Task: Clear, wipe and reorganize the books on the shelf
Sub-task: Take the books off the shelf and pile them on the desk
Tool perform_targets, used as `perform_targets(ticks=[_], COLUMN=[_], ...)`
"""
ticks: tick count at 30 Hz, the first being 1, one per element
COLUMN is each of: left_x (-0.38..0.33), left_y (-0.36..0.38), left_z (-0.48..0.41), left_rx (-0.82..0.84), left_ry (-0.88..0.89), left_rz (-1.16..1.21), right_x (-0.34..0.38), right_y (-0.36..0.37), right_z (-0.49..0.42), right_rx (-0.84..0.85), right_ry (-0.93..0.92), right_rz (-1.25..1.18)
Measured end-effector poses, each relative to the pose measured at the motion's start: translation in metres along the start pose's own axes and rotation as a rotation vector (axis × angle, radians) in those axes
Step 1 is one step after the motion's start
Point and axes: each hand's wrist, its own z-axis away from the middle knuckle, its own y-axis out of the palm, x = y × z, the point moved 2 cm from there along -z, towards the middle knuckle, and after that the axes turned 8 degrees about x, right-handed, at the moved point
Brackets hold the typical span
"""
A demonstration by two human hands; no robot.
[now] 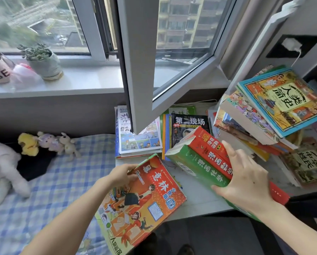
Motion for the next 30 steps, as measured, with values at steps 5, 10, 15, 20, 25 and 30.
perform_targets(ticks=[5, 10, 15, 20, 25, 30], left_x=[0.008, 0.013, 0.01, -0.011, -0.031, -0.069], left_y=[-0.003, -0.02, -0.045, -0.034, -0.029, -0.014], left_z=[0.007, 0.008, -0.021, -0.032, -0.005, 0.027], left_rx=[0.006, 0.127, 0.294, 0.166, -0.192, -0.167], left_ry=[0.1, 0.172, 0.041, -0.014, 0.011, -0.02], left_rz=[0.108, 0.14, -0.08, -0.477, -0.397, 0.052], right_x=[0.002, -0.006, -0.018, -0.03, -0.031, -0.042], right_y=[0.006, 0.005, -0.001, -0.005, 0.003, 0.05], right_z=[0.011, 0.025, 0.038, 0.037, 0.026, 0.029], right_rx=[0.029, 0.05, 0.012, -0.066, -0.166, -0.184], right_ry=[-0.03, 0.014, 0.063, -0.026, -0.206, -0.557], right_rz=[0.026, 0.038, 0.095, 0.176, 0.207, 0.314])
